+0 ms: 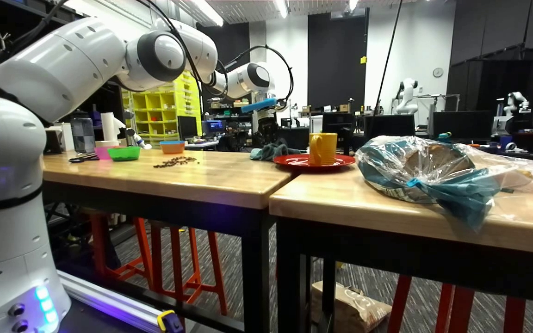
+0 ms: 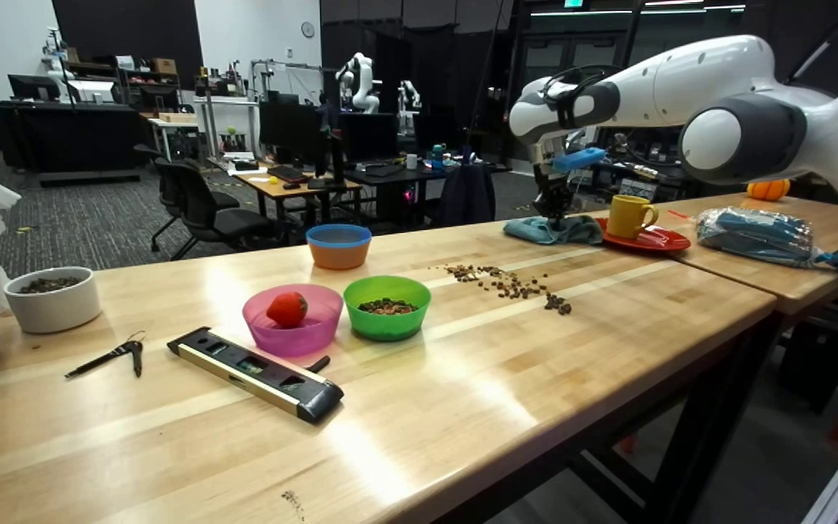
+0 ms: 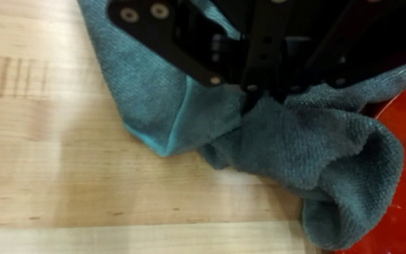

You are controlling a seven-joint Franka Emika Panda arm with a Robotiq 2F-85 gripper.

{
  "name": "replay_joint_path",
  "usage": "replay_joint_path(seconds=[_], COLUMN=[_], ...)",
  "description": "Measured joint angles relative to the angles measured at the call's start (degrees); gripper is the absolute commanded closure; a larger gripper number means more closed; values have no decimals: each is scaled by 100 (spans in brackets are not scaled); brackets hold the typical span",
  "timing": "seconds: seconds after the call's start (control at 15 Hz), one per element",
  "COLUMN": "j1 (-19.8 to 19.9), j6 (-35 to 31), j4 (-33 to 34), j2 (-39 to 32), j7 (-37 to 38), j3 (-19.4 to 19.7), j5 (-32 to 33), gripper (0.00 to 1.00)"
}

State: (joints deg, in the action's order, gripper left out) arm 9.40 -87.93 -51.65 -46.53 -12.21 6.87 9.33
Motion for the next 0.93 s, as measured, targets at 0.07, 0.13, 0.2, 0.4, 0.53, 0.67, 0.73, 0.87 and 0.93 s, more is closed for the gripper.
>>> replay_joint_path(seconds=[0.07,0.13,0.2,0.4,0.53,0.67,0.73,0.87,0.93], j1=[-27,-64,-111,-270,-371,-466,-515,-632,-698], j6=[39,79,116,196,239,282,298,305,305], j4=[-4,-7,-14,-32,-53,-83,-95,-143,-181], j2=[0,0,0,6,11,26,33,63,85], j7=[-1,-1,1,28,56,103,135,185,231], j3=[-50,-101,-150,-278,-348,-415,-450,-508,-520], j5=[0,0,0,0,0,0,0,-1,0], gripper=[98,98,98,98,98,98,98,98,98])
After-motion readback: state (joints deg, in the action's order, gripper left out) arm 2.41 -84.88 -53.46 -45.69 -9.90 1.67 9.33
